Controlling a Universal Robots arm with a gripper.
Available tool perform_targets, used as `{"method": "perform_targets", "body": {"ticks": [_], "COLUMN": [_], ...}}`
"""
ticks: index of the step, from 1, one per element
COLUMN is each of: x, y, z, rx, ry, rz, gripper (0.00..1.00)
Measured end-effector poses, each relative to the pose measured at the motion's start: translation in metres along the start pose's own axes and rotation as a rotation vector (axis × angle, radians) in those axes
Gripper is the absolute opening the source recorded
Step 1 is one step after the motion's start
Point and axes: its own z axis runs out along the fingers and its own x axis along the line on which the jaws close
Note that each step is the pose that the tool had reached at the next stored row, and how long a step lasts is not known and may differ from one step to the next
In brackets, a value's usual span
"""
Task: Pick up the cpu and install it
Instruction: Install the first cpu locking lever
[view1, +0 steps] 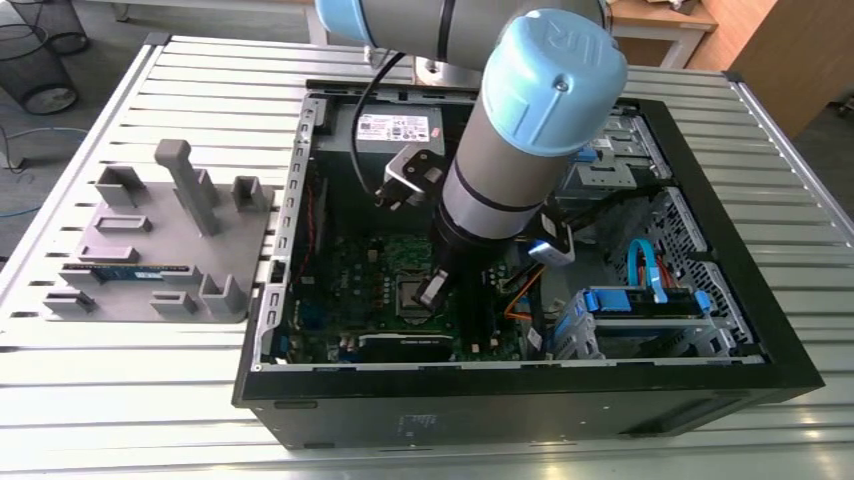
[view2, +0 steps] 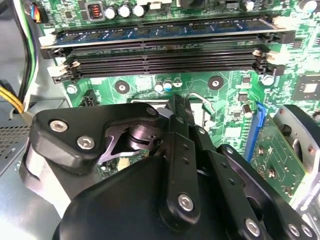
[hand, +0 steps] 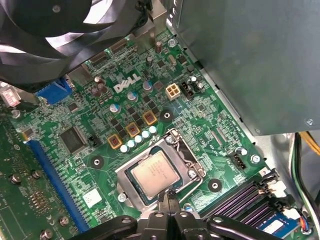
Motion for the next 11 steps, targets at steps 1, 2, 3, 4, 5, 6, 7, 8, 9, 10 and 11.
{"method": "perform_targets", "body": {"ticks": [1, 2, 3, 4, 5, 6, 7, 8, 9, 10, 11], "x": [0.0005, 0.0009, 0.0013, 0.0017, 0.0022, 0.0028, 0.0034, 0.004, 0.0045, 0.005, 0.0055], "y": [-0.0003, -0.0006, -0.0009, -0.0012, -0.0016, -0.0019, -0.0023, -0.0027, -0.003, -0.0032, -0.0035], "z": [-0.0001, -0.0001, -0.0001, -0.0002, -0.0003, -0.0004, -0.0004, -0.0005, -0.0005, -0.0006, -0.0006], "rx": [-0.0029, -0.0046, -0.0058, -0.0066, -0.0074, -0.0082, -0.009, -0.0096, -0.0101, -0.0104, -0.0106], "ry": [-0.0042, -0.0067, -0.0084, -0.0094, -0.0106, -0.0118, -0.0129, -0.0137, -0.0144, -0.0149, -0.0151], "rz": [-0.001, -0.001, -0.001, -0.001, -0.002, -0.002, -0.002, -0.002, -0.002, -0.002, -0.002], "gripper": [0.11, 0.11, 0.11, 0.11, 0.11, 0.11, 0.11, 0.11, 0.11, 0.11, 0.11]}}
